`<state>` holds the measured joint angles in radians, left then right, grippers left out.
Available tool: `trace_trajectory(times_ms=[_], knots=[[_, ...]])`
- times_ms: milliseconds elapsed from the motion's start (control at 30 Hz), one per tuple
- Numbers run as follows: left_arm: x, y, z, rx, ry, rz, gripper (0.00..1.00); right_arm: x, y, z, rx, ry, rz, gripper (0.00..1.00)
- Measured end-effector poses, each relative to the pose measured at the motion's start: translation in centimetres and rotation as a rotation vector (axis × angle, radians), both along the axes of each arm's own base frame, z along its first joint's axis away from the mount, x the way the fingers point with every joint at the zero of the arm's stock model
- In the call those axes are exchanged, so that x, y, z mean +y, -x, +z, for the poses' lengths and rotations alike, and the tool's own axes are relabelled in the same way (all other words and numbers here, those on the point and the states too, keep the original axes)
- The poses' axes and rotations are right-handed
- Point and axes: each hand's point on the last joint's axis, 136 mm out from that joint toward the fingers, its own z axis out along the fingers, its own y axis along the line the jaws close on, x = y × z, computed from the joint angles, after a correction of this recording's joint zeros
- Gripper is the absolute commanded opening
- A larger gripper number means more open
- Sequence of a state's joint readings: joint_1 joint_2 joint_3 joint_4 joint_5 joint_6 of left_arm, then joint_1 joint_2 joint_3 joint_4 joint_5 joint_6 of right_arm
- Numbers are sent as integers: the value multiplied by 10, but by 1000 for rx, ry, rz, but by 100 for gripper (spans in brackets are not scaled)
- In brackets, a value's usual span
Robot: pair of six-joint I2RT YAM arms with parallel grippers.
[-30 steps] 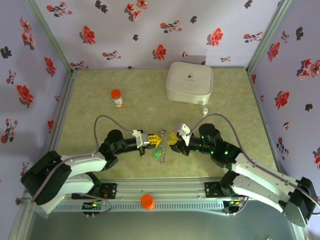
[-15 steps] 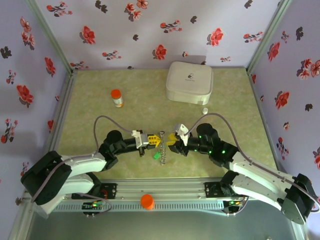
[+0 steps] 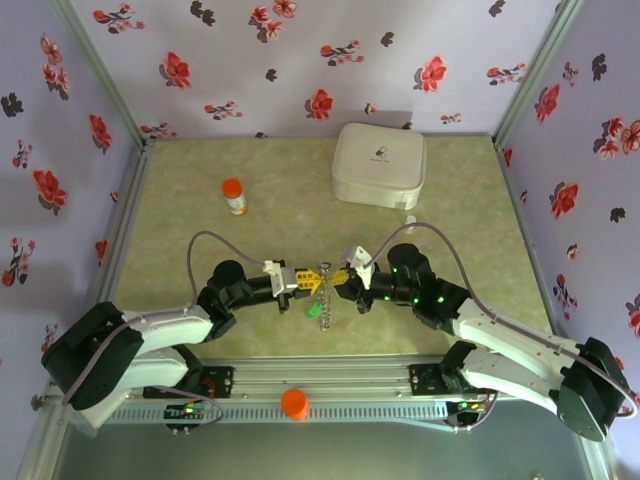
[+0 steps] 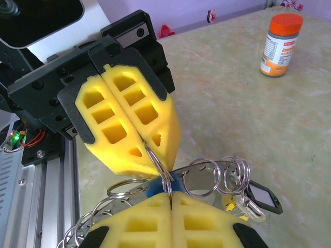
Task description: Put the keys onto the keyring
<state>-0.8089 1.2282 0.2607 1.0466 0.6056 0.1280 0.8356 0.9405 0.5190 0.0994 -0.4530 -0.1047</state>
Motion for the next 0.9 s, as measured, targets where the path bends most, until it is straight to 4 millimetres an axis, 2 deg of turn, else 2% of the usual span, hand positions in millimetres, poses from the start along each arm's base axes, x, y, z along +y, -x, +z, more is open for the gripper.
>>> trace_trajectory(times_ms=[400,467,533,600,733,900], knots=[[2,0,1,21,0,-1,0,7,-6,-12,38,65,16,0],[2,1,2,16,4,-2,0,5,-5,-8,31,57,15,14],[2,1,5,8,13,-4,0,3,-4,-2,9,34,12,22],[1,2,6,5,15,-9,0,0,-2,8,-16,2,13,26],[1,3,6,5,16,-15,0,2,1,18,-36,-36,39,27],[1,4,5,5,15,-22,0,8,2,9,-9,-26,66,21]])
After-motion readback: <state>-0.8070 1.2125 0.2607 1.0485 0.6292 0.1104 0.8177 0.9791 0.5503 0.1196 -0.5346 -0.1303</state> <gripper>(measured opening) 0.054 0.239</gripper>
